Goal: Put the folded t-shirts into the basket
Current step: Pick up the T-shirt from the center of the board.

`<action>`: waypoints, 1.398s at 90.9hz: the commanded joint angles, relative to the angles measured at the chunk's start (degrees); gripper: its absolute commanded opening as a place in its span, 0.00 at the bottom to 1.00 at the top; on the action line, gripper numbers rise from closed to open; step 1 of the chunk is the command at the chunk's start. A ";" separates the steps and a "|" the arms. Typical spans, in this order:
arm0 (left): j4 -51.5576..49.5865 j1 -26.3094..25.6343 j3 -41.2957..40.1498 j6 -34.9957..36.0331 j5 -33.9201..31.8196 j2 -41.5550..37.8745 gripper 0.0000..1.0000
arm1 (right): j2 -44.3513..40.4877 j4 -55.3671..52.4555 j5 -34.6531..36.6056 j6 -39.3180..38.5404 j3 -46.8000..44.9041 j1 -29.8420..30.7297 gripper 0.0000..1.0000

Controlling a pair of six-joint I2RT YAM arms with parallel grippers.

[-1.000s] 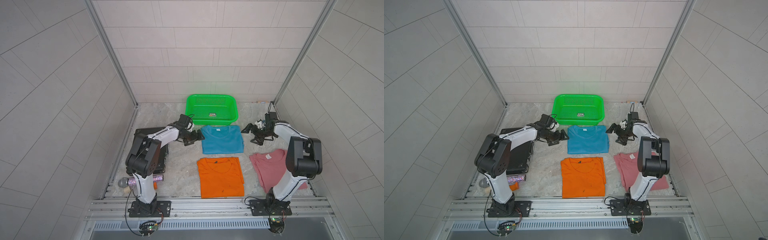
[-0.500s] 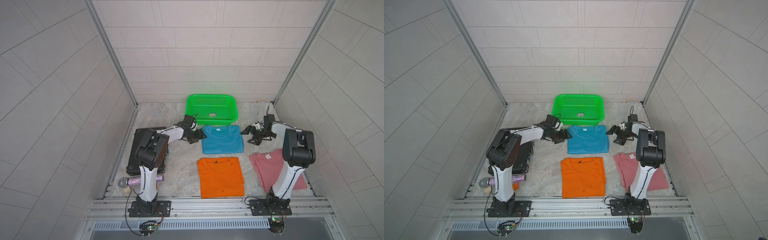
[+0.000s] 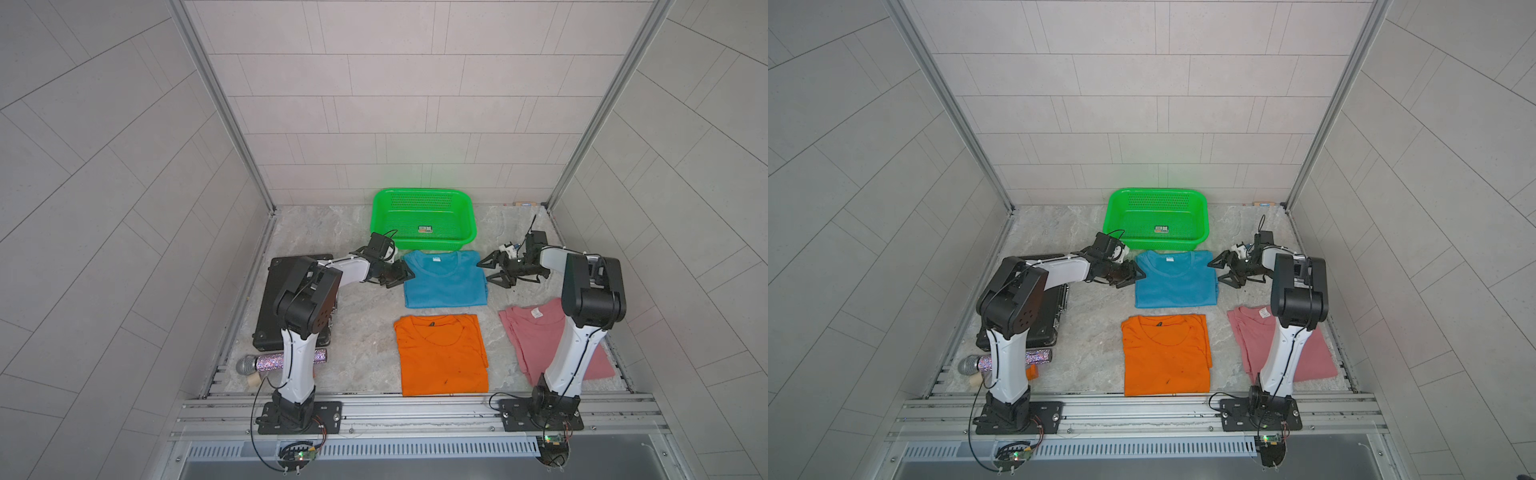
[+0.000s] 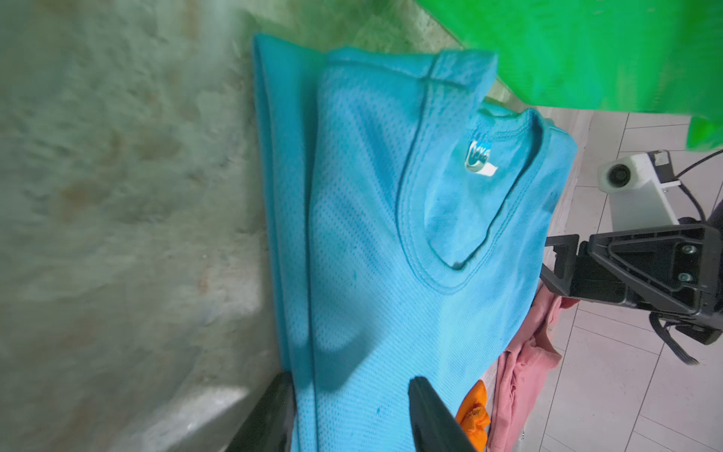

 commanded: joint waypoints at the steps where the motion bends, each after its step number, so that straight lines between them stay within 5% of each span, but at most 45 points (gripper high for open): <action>1: -1.93 -0.30 -1.68 1.03 -3.22 -1.15 0.47 | 2.51 1.48 1.46 0.08 -2.02 0.14 0.75; 37: -4.10 -0.37 -0.50 1.21 -4.58 0.75 0.42 | 3.03 4.76 -0.26 1.08 -3.25 0.78 0.68; 71: -4.66 -0.37 -0.18 1.56 -4.65 2.44 0.33 | 3.78 6.68 -1.96 1.84 -3.10 1.39 0.31; 98: -7.96 0.79 0.39 4.38 -5.97 1.45 0.14 | 3.14 7.67 -2.15 3.33 -3.85 1.66 0.05; 127: -11.05 6.89 -4.41 10.03 -1.07 -1.51 0.05 | -0.61 15.22 1.58 12.67 -8.33 9.37 0.04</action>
